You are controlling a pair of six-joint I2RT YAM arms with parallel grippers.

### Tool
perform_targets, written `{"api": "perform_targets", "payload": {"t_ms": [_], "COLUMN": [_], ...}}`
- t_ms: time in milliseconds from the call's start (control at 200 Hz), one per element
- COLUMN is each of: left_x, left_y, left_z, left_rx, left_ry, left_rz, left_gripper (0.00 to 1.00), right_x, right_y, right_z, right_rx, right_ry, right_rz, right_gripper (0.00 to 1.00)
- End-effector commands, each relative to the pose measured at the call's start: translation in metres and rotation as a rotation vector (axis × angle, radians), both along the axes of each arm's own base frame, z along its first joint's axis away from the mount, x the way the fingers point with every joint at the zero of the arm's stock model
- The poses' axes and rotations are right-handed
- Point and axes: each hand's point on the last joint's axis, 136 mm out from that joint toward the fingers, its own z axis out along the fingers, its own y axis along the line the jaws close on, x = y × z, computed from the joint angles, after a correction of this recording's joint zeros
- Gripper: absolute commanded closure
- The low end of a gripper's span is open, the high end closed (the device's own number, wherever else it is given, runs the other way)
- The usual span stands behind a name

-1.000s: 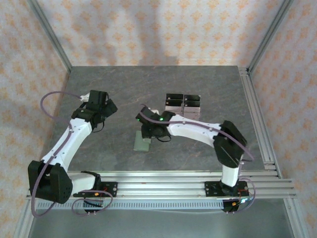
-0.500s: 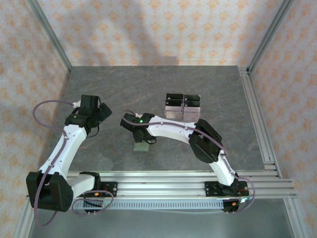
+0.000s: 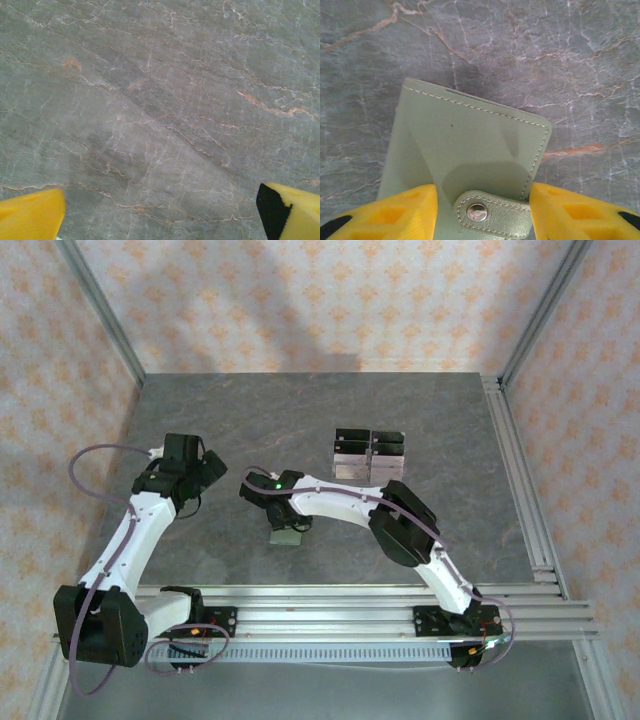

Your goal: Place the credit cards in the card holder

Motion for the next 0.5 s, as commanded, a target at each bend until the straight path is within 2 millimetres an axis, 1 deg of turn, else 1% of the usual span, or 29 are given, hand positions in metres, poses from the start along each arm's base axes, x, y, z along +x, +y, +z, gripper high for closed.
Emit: {"api": "perform_targets", "payload": {"t_ms": [0, 90, 225, 300, 355, 405, 495], "left_x": [0.000, 0.001, 0.002, 0.003, 0.004, 0.005, 0.006], "left_y": [0.003, 0.002, 0.002, 0.002, 0.001, 0.001, 0.001], "left_z": [-0.004, -0.004, -0.003, -0.003, -0.003, -0.003, -0.004], "left_rx": [-0.003, -0.005, -0.004, -0.005, -0.005, -0.007, -0.008], "left_ry": [0.004, 0.001, -0.002, -0.002, 0.001, 0.002, 0.006], "left_rz": [0.010, 0.008, 0.007, 0.005, 0.002, 0.001, 0.000], "left_gripper": [0.00, 0.00, 0.00, 0.00, 0.00, 0.00, 0.00], "right_x": [0.000, -0.001, -0.001, -0.003, -0.003, -0.003, -0.004], "right_y": [-0.007, -0.010, -0.013, -0.016, -0.016, -0.017, -0.016], "right_z": [0.003, 0.002, 0.003, 0.003, 0.004, 0.004, 0.005], "right_rx": [-0.051, -0.063, -0.063, -0.062, -0.059, -0.056, -0.050], "right_ry": [-0.018, -0.021, -0.026, -0.025, -0.027, -0.028, -0.025], "right_rz": [0.007, 0.006, 0.002, 0.002, 0.002, 0.003, 0.009], "right_gripper": [0.50, 0.54, 0.65, 0.67, 0.72, 0.74, 0.84]}}
